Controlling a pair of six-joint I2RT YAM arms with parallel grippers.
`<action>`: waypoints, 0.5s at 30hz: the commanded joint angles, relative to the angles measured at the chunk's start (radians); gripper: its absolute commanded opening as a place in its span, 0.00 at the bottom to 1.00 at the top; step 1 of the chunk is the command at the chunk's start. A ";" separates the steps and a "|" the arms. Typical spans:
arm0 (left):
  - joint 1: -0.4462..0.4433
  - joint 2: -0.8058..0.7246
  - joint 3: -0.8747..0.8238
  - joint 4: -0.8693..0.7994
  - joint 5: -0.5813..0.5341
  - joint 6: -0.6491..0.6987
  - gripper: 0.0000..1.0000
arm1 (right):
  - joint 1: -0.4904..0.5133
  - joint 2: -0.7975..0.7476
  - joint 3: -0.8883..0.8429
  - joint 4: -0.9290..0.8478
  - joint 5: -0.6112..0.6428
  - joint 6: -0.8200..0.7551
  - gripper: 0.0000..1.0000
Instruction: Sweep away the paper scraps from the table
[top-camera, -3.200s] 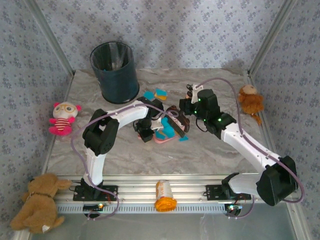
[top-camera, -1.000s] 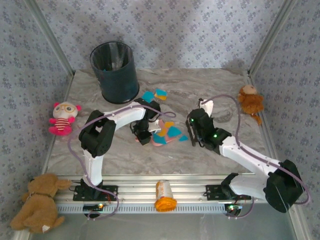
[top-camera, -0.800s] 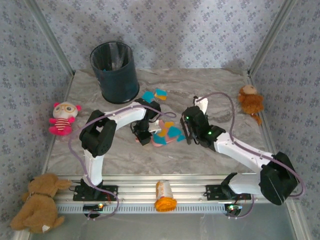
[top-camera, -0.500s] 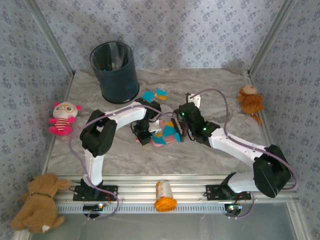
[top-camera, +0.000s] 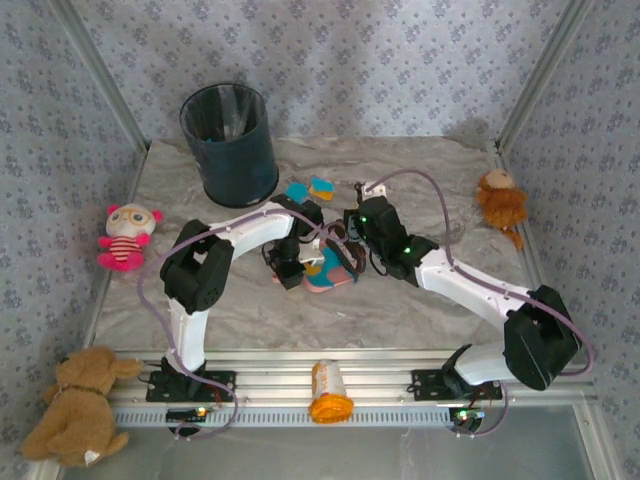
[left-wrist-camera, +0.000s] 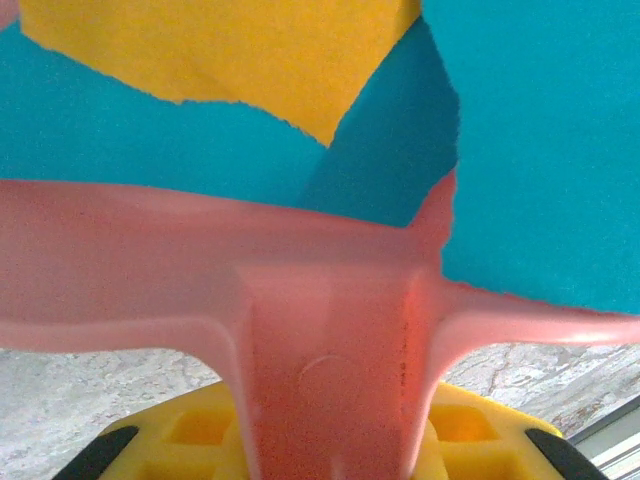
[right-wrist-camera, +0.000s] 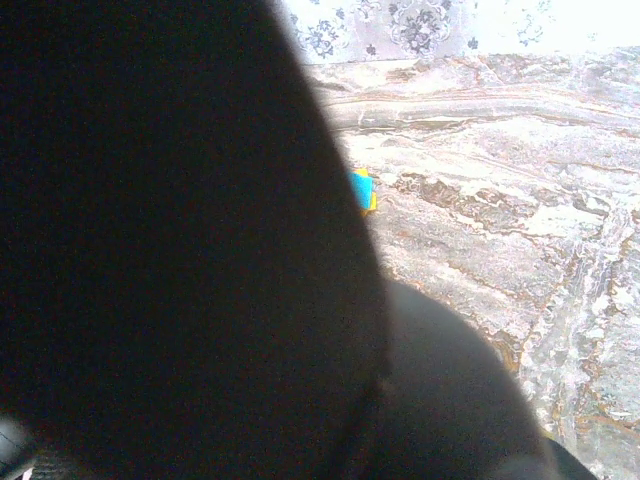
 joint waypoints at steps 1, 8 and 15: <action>-0.014 0.022 0.016 -0.023 0.015 0.014 0.00 | -0.003 -0.053 0.057 0.054 -0.075 0.008 0.00; -0.014 0.025 0.016 -0.015 0.029 0.015 0.00 | -0.050 -0.078 0.055 0.060 -0.172 0.043 0.00; -0.013 0.025 0.014 0.008 0.035 0.008 0.00 | -0.057 -0.104 0.058 0.032 -0.150 0.038 0.00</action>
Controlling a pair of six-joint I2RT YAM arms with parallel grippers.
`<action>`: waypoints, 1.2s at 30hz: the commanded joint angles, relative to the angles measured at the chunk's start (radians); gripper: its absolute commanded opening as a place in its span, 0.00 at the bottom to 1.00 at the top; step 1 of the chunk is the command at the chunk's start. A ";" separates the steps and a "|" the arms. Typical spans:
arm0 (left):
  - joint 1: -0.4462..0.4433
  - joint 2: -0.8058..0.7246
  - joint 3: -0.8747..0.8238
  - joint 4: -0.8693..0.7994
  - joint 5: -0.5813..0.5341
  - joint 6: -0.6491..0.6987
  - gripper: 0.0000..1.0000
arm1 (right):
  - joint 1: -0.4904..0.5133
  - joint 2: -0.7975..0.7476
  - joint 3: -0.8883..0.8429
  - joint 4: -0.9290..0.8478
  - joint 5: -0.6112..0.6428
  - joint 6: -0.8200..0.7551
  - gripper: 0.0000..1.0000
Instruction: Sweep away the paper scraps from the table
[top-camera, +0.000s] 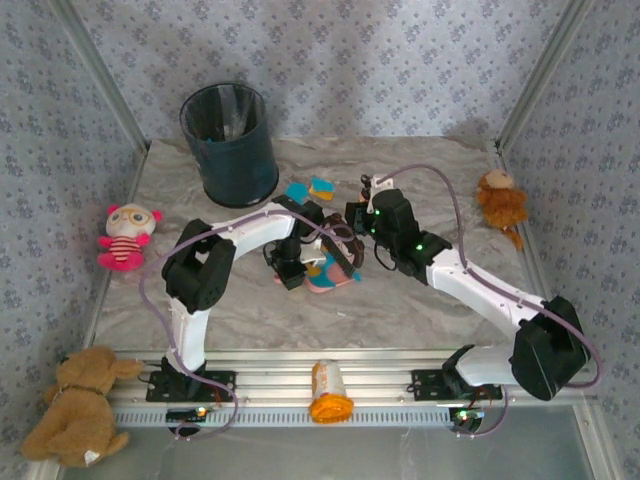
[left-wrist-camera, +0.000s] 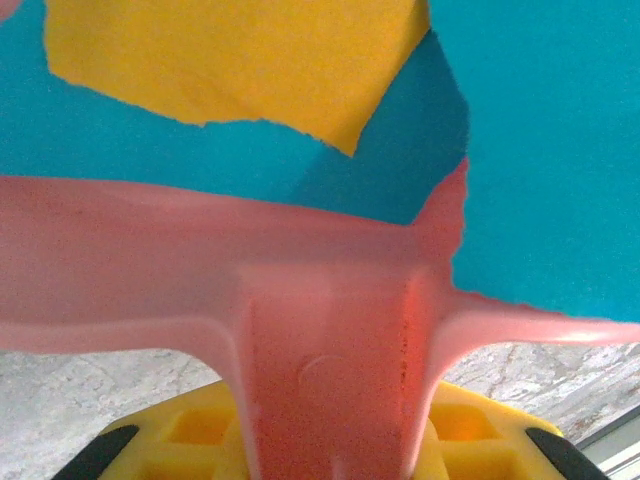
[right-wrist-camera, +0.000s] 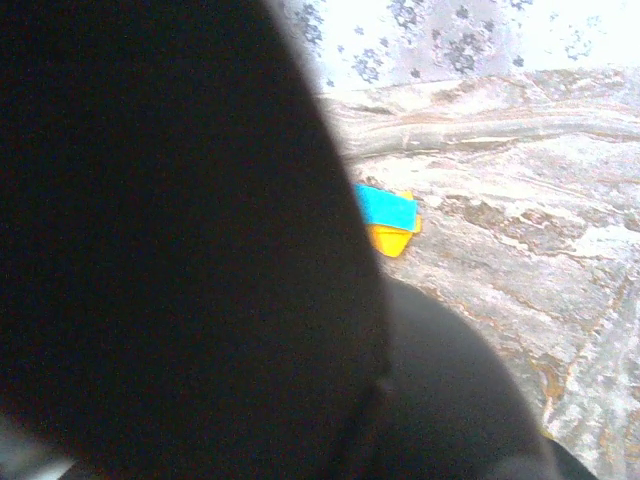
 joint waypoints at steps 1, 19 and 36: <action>-0.010 0.016 0.012 -0.007 0.022 0.005 0.00 | 0.001 -0.045 0.049 0.017 0.005 0.015 0.00; -0.010 0.020 0.009 0.007 0.026 0.010 0.00 | -0.001 -0.108 0.005 -0.219 0.404 0.023 0.00; -0.028 0.026 -0.017 -0.030 0.064 0.046 0.00 | 0.061 -0.005 -0.104 -0.084 0.432 0.167 0.00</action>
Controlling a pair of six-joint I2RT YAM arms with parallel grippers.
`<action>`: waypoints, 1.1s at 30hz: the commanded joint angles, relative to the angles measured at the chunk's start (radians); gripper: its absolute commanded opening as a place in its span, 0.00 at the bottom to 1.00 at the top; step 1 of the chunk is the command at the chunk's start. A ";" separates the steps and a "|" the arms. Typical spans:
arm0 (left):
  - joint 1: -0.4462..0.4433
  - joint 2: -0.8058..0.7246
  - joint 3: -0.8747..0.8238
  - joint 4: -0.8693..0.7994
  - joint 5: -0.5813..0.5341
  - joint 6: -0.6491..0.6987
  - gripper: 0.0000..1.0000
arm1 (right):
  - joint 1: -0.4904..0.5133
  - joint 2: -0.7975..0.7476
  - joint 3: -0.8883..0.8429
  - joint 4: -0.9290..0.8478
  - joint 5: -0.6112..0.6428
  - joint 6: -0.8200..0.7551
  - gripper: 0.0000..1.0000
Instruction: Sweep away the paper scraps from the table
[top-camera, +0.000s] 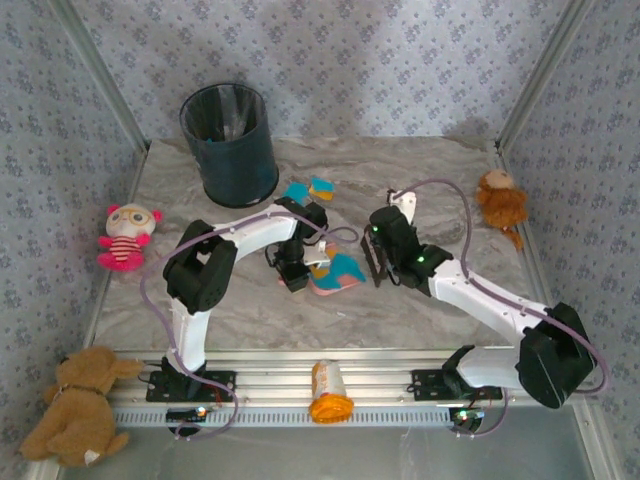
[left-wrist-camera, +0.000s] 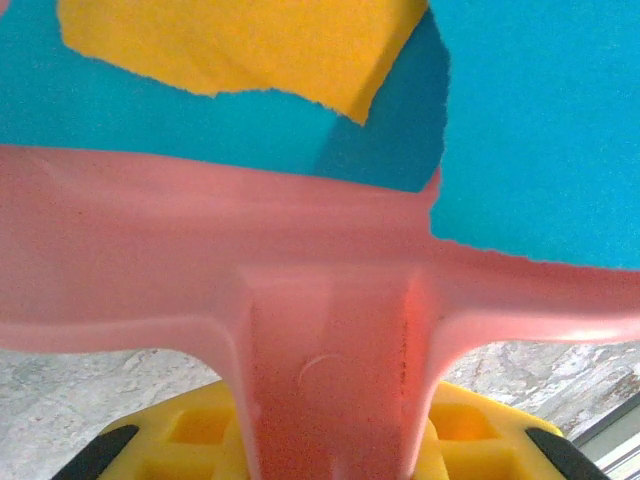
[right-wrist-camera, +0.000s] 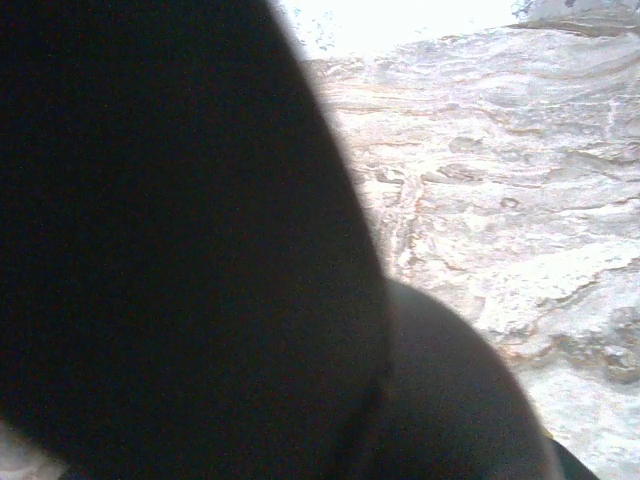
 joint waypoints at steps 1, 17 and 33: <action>-0.007 0.025 -0.015 -0.043 0.026 0.018 0.00 | 0.026 0.044 0.001 0.040 0.005 0.057 0.00; -0.014 0.036 -0.010 -0.007 -0.013 0.002 0.00 | 0.057 0.109 0.096 0.096 -0.151 -0.013 0.00; -0.008 0.016 -0.016 0.044 -0.024 -0.003 0.00 | 0.054 0.010 0.119 0.089 -0.189 -0.061 0.00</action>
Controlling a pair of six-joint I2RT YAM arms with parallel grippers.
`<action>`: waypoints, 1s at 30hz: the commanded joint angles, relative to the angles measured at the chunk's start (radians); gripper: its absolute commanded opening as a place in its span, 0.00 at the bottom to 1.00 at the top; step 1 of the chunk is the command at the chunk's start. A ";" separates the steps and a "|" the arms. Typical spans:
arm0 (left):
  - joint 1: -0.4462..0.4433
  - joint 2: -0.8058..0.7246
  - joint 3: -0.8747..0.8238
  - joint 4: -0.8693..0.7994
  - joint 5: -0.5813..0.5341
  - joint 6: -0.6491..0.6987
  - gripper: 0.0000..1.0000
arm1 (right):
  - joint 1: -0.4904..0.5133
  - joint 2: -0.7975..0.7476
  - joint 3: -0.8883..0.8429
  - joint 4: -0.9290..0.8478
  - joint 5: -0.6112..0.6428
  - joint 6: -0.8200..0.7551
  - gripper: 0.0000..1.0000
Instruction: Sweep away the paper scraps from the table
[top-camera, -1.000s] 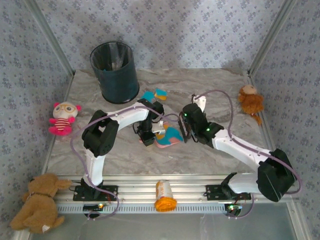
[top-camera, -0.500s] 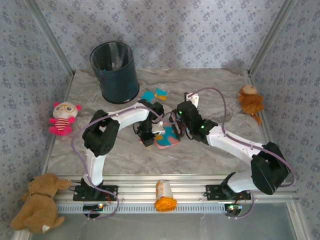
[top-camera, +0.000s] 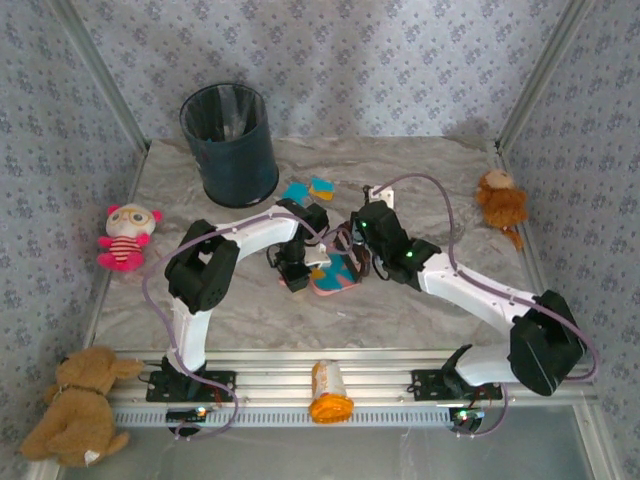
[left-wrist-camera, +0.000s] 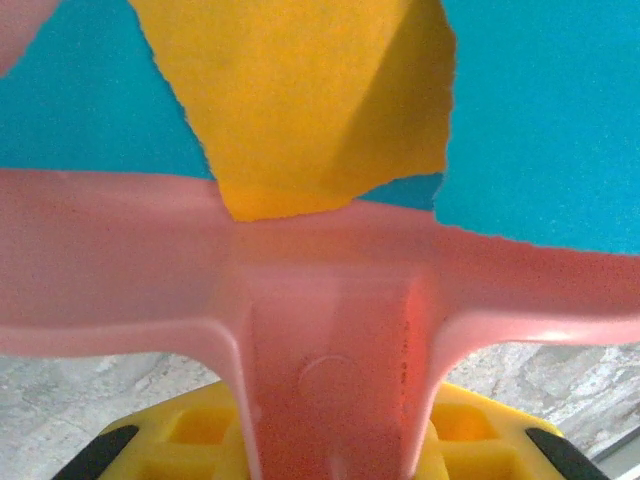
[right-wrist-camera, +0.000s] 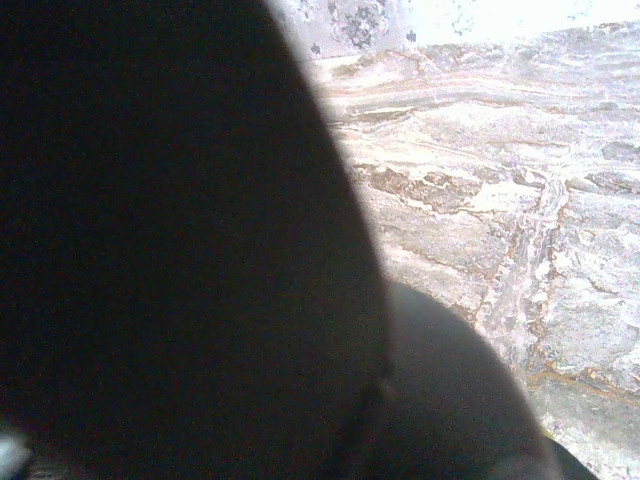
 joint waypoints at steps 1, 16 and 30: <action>-0.001 0.000 -0.017 0.018 -0.004 -0.002 0.00 | 0.015 -0.053 0.049 0.035 -0.020 -0.002 0.00; 0.032 -0.090 -0.054 0.102 0.011 -0.037 0.00 | -0.004 -0.222 0.018 -0.069 0.109 -0.040 0.00; 0.094 -0.195 0.006 0.146 0.113 -0.101 0.00 | -0.165 -0.377 -0.072 -0.190 0.111 -0.023 0.00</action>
